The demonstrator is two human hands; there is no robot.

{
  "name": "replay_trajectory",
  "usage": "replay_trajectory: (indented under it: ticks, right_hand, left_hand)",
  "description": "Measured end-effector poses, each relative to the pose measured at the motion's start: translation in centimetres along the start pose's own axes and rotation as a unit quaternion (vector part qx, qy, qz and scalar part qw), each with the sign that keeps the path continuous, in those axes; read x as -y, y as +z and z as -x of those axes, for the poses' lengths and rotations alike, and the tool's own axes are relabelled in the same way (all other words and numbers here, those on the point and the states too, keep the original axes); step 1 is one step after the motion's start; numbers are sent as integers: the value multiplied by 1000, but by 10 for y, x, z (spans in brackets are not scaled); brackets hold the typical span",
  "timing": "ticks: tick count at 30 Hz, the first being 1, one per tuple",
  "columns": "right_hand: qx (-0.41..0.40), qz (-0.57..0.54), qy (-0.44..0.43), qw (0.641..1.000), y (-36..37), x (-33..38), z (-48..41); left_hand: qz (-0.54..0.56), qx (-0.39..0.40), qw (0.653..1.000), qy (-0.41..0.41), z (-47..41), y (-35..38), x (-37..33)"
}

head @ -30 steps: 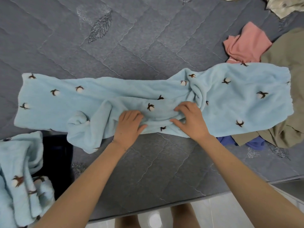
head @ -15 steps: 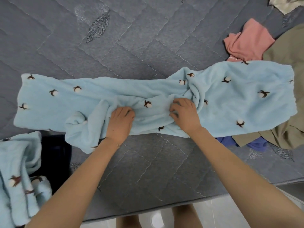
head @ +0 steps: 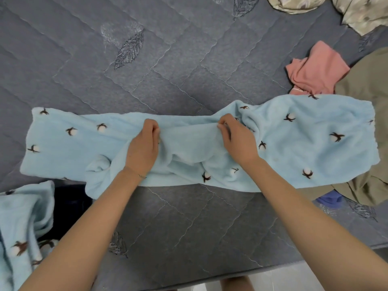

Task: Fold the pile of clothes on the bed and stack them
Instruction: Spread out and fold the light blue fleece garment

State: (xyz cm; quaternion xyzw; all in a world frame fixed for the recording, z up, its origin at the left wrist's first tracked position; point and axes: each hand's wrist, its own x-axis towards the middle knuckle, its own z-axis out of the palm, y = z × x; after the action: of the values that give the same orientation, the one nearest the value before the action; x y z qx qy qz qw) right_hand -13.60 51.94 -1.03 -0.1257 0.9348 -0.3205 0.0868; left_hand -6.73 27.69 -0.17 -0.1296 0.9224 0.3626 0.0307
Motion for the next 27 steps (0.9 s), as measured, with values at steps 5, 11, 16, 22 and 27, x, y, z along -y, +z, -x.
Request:
replay_trajectory:
  ticks: [5, 11, 16, 22, 27]
  right_hand:
    - [-28, 11, -10, 999, -5, 8, -31]
    - [-60, 30, -51, 996, 14, 11, -54]
    - [-107, 83, -60, 989, 33, 13, -65]
    - [-89, 118, -69, 987, 52, 1, -60]
    - [-1, 73, -92, 993, 61, 3, -41]
  left_hand:
    - [-21, 83, 995, 48, -27, -22, 19]
    - [-40, 24, 999, -2, -32, -32, 43]
    - [83, 11, 994, -71, -53, -36, 40]
    - [22, 44, 991, -121, -61, -37, 58]
    - [-22, 54, 996, -61, -45, -37, 64]
